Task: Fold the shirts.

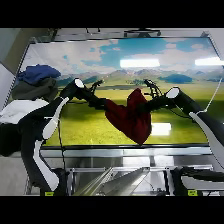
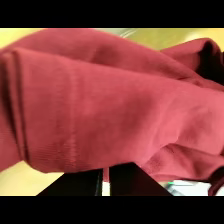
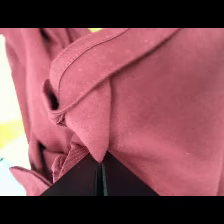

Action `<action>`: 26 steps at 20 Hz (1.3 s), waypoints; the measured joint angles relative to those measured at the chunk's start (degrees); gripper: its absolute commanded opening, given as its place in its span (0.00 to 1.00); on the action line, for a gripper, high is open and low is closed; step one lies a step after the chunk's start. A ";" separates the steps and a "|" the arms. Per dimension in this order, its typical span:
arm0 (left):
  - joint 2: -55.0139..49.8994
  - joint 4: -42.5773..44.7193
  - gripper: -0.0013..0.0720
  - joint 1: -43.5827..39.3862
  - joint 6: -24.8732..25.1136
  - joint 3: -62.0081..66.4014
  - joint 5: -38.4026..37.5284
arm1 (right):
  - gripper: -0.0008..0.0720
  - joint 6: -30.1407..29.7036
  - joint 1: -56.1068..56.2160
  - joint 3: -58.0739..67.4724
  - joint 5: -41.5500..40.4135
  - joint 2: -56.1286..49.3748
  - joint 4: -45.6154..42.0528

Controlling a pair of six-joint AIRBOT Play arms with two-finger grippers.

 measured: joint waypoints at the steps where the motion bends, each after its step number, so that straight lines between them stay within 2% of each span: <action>1: 0.00 0.09 0.04 -0.09 -0.48 1.86 -1.49 | 0.04 0.00 -0.28 0.37 0.57 0.35 -0.02; 6: 7.06 -0.81 0.04 1.18 -2.12 11.28 -7.06 | 0.04 0.00 -5.75 6.78 5.75 7.91 -0.09; 11: 22.45 -1.18 0.04 4.72 -4.02 19.80 -11.19 | 0.04 0.28 -15.65 16.35 10.27 23.63 0.15; 16: 38.71 -1.16 0.04 8.50 -5.40 23.71 -13.44 | 0.04 1.03 -24.59 19.37 9.62 39.98 0.20; 21: 53.53 -0.92 0.05 14.21 -5.84 14.58 -13.20 | 0.04 6.03 -30.14 19.54 10.56 47.43 -0.20; 26: 60.92 -0.68 0.05 19.28 -4.81 -6.60 -7.82 | 0.05 7.80 -30.67 14.36 11.52 42.14 4.20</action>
